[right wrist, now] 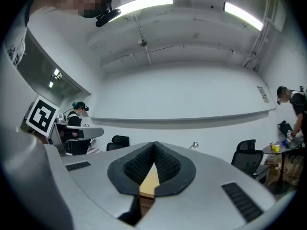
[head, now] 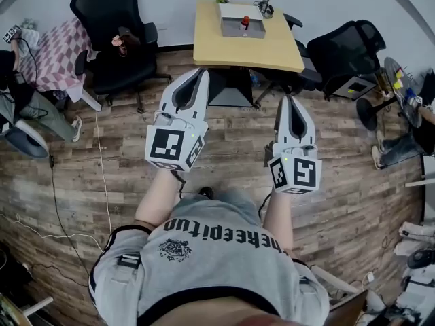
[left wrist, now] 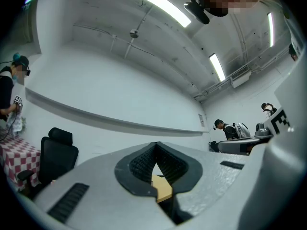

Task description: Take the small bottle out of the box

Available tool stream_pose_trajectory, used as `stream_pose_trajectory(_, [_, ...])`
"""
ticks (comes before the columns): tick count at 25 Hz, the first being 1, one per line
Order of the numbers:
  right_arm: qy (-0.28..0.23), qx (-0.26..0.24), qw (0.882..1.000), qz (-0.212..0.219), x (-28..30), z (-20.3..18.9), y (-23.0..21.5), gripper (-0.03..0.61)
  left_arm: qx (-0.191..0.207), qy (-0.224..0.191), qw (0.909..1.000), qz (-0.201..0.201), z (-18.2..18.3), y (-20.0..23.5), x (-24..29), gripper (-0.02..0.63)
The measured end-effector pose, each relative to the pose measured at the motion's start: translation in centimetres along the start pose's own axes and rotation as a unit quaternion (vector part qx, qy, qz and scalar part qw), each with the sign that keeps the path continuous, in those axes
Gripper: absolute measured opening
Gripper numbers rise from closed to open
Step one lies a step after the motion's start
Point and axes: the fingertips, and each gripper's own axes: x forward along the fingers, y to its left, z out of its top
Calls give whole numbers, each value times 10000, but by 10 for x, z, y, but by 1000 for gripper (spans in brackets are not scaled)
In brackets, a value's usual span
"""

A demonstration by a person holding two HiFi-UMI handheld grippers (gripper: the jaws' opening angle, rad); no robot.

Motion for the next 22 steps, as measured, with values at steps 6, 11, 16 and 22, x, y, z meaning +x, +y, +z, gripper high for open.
stream_pose_trajectory(6, [209,-36,9997,-73,21,-17,-7,2,-182,88,9998,-50,-20,12,22,4])
stream_pose_trajectory(11, [258,-29,9997,-20,52,-32,-19,2,-218,163,9996,9,-37,27,47,3])
stream_pose_trajectory(16, [205,9,9997,116,98,-42,-36,3,-149,168,9997,130,-48,45,87,3])
stream_pose_trajectory(22, [121,20,9995,285,163,-41,-69,2,-55,85,9994,333,-48,64,150,3])
